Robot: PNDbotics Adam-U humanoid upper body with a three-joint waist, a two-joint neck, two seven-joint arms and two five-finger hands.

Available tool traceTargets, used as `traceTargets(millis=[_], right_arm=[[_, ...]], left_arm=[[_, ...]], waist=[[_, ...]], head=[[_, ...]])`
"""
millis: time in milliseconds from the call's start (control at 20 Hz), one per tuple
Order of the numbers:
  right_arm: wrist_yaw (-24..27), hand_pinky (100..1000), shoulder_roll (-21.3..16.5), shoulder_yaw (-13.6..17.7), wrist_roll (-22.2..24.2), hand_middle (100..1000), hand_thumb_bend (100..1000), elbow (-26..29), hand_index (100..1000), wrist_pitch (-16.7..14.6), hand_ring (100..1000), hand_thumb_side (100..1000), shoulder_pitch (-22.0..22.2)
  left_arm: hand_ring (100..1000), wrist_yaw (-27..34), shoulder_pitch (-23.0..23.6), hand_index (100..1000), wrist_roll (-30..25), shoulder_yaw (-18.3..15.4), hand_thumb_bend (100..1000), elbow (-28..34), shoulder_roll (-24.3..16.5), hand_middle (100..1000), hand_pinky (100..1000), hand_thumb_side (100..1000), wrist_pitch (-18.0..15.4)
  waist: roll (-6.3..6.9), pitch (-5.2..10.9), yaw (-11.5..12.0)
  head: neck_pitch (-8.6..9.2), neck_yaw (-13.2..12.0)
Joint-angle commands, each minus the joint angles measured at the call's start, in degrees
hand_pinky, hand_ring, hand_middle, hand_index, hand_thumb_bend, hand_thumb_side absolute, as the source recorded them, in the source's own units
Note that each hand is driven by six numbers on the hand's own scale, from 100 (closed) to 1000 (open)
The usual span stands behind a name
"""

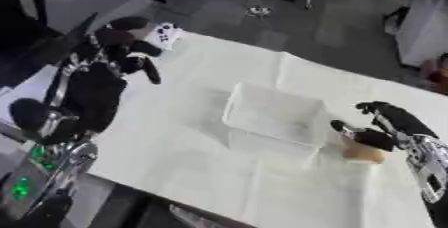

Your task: Pick up objects on the table and place them in the box.

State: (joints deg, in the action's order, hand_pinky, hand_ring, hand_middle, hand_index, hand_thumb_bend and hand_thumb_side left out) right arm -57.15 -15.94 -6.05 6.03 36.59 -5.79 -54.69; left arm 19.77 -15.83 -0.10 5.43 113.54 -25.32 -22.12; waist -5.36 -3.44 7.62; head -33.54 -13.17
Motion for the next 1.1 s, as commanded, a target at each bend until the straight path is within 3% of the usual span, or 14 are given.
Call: traceTargets(millis=[50, 350, 500, 700, 750, 800, 850, 900, 950, 1000, 1050, 1100], right_arm=[[-2.0, 684, 0.8, 0.0, -1.9, 817, 624, 1.3, 914, 2.1, 724, 1000, -0.3], [-9.0, 709, 2.9, 0.8, -6.4, 842, 642, 0.4, 919, 4.9, 745, 949, 0.0], [-10.2, 702, 3.7, 1.1, -7.3, 839, 642, -0.2, 920, 5.2, 740, 946, 0.2], [-10.9, 671, 4.4, 1.3, -7.7, 842, 624, -0.9, 921, 5.3, 736, 925, 0.2], [-11.2, 639, 4.6, 1.3, -7.6, 845, 680, -1.2, 923, 5.5, 734, 879, 0.3], [-11.4, 588, 4.8, 1.4, -7.6, 847, 610, -1.4, 922, 5.7, 729, 898, 0.3], [-11.7, 603, 5.0, 1.4, -7.6, 846, 613, -1.5, 922, 5.9, 730, 901, 0.4], [-11.9, 359, 5.1, 1.4, -7.6, 841, 568, -1.6, 916, 6.0, 673, 853, 0.4], [-12.0, 191, 5.1, 1.5, -7.8, 798, 516, -1.6, 885, 6.1, 567, 804, 0.5], [-11.9, 100, 5.0, 1.6, -8.6, 758, 482, -1.3, 860, 6.1, 495, 762, 0.5], [-11.4, 100, 4.8, 1.6, -10.0, 610, 410, -0.6, 792, 5.3, 333, 698, 0.4], [-10.4, 100, 4.4, 1.5, -11.8, 444, 381, 0.2, 648, 3.6, 204, 657, 0.3]], left_arm=[[681, 0.3, -0.5, 732, -0.2, 0.0, 697, 1.1, -0.3, 788, 431, 776, 0.1], [681, 0.2, -0.3, 732, -0.3, 0.1, 696, 1.1, -0.2, 788, 430, 777, 0.1], [682, 0.1, 0.0, 732, -0.3, 0.1, 694, 1.1, -0.1, 788, 429, 779, 0.1], [682, -0.1, 0.2, 731, -0.3, 0.1, 691, 1.1, 0.0, 789, 428, 780, 0.0], [682, -0.2, 0.3, 732, -0.3, 0.1, 691, 1.1, 0.0, 789, 427, 777, 0.0], [682, -0.2, 0.3, 732, -0.3, 0.1, 691, 1.1, 0.0, 789, 427, 781, 0.0], [682, -0.3, 0.3, 732, -0.3, 0.1, 691, 1.1, 0.0, 789, 427, 780, 0.0], [682, -0.3, 0.3, 732, -0.3, 0.1, 691, 1.1, 0.0, 789, 427, 780, 0.0], [682, -0.3, 0.3, 732, -0.3, 0.1, 692, 1.1, 0.0, 788, 428, 779, 0.0], [682, -0.3, 0.2, 731, -0.2, 0.1, 692, 1.1, 0.0, 788, 428, 779, 0.0], [682, -0.3, 0.2, 731, -0.2, 0.0, 692, 1.1, 0.0, 788, 428, 778, -0.1], [682, -0.3, 0.2, 731, -0.2, 0.0, 692, 1.1, 0.0, 788, 428, 778, -0.1]], waist=[[0.51, 0.80, -0.2], [0.76, 0.80, -0.4], [0.96, 0.76, -0.6], [1.19, 0.66, -0.8], [1.23, 0.64, -0.9], [1.26, 0.61, -0.9], [1.28, 0.59, -0.9], [1.28, 0.58, -0.9], [1.28, 0.58, -0.9], [1.26, 0.58, -0.8], [1.23, 0.61, -0.8], [1.20, 0.65, -0.8]], head=[[0.43, 2.7], [2.52, 16.3], [3.14, 20.5], [3.00, 21.8], [2.99, 21.8], [3.01, 21.7], [3.00, 21.6], [2.95, 21.4], [2.81, 21.0], [2.58, 20.4], [2.19, 19.3], [1.81, 17.9]])
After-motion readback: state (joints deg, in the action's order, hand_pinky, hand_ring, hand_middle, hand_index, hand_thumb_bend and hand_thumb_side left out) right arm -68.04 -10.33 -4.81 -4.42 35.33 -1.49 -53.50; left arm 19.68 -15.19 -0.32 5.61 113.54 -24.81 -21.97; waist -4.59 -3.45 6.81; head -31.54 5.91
